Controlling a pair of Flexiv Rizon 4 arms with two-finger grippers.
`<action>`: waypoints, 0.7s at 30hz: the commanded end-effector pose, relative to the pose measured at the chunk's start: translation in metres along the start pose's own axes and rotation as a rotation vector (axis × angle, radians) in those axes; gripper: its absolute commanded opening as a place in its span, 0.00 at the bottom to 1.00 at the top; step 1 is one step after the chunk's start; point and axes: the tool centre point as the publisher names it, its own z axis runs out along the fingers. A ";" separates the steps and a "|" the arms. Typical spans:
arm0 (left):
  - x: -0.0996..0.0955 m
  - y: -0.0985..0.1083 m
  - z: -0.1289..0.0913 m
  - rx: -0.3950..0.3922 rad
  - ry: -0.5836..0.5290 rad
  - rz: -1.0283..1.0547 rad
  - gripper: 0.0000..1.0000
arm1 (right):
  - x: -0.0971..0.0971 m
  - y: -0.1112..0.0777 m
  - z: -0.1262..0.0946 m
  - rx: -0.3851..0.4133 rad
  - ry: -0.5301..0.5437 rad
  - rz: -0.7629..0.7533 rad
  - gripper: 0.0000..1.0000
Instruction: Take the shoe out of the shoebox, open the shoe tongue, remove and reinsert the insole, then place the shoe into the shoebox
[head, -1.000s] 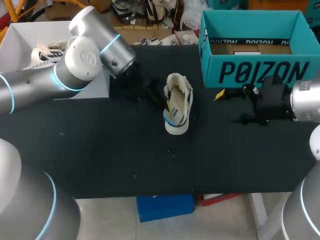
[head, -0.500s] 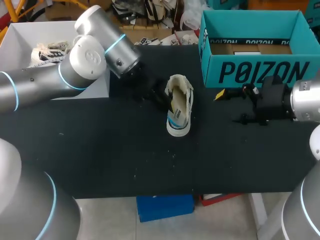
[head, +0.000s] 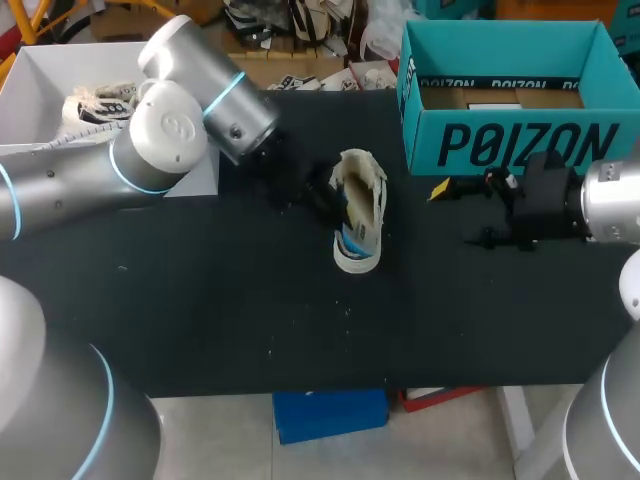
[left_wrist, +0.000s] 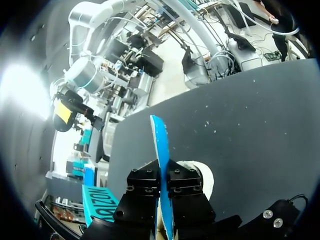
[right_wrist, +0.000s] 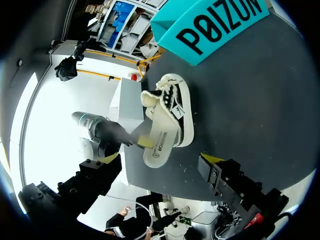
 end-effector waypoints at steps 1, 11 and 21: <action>0.010 -0.008 0.003 -0.044 -0.031 -0.010 0.00 | 0.001 0.001 0.001 0.001 -0.002 0.001 1.00; 0.016 0.005 0.007 -0.084 -0.052 -0.048 0.00 | 0.001 0.001 0.001 0.001 -0.002 0.001 1.00; 0.015 0.027 0.009 -0.106 -0.040 -0.072 0.00 | 0.001 0.001 0.001 0.001 -0.002 0.001 1.00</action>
